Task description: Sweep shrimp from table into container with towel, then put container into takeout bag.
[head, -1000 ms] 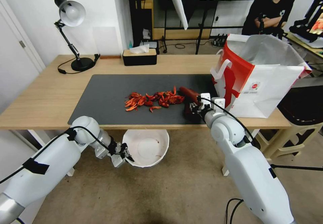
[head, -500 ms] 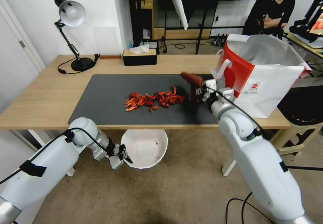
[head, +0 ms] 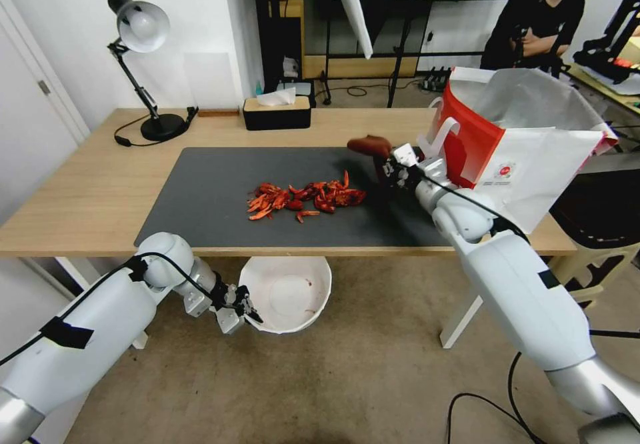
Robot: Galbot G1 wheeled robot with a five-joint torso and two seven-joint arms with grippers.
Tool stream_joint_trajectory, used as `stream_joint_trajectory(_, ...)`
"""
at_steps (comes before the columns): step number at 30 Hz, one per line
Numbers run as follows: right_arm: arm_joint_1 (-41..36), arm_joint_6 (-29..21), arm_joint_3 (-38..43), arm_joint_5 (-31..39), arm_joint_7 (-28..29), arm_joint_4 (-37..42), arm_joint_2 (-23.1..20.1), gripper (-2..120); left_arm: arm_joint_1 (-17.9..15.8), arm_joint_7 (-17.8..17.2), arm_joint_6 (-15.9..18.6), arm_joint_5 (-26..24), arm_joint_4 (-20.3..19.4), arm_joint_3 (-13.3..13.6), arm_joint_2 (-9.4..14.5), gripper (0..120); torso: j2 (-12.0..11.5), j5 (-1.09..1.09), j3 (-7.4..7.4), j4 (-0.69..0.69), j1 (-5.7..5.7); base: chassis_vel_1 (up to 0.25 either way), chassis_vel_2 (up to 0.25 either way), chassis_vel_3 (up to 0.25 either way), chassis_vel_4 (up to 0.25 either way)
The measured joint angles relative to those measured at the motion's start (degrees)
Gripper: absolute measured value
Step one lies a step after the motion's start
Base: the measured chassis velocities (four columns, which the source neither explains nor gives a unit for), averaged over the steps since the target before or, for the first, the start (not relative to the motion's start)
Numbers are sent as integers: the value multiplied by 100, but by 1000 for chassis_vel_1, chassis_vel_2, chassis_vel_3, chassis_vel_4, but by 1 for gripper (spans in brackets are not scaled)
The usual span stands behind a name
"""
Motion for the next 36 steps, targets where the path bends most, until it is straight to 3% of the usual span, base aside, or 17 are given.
stream_joint_trajectory(6,70,-177,-121,-65,-84,-180,120,3,-109,9,-25,-2,94,78,-71,0,0,0,0,0,0,0,0,0,0)
stream_joint_trajectory(17,-18,-251,-316,275,-814,49,-10,3,-157,14,-53,-2,104,131,-84,0,0,-1,-1,0,0,0,0,0,0)
stream_joint_trajectory(36,-592,-660,-591,636,-669,1109,-188,3,-294,22,-61,0,172,219,-133,0,0,0,-1,0,-1,0,0,0,0)
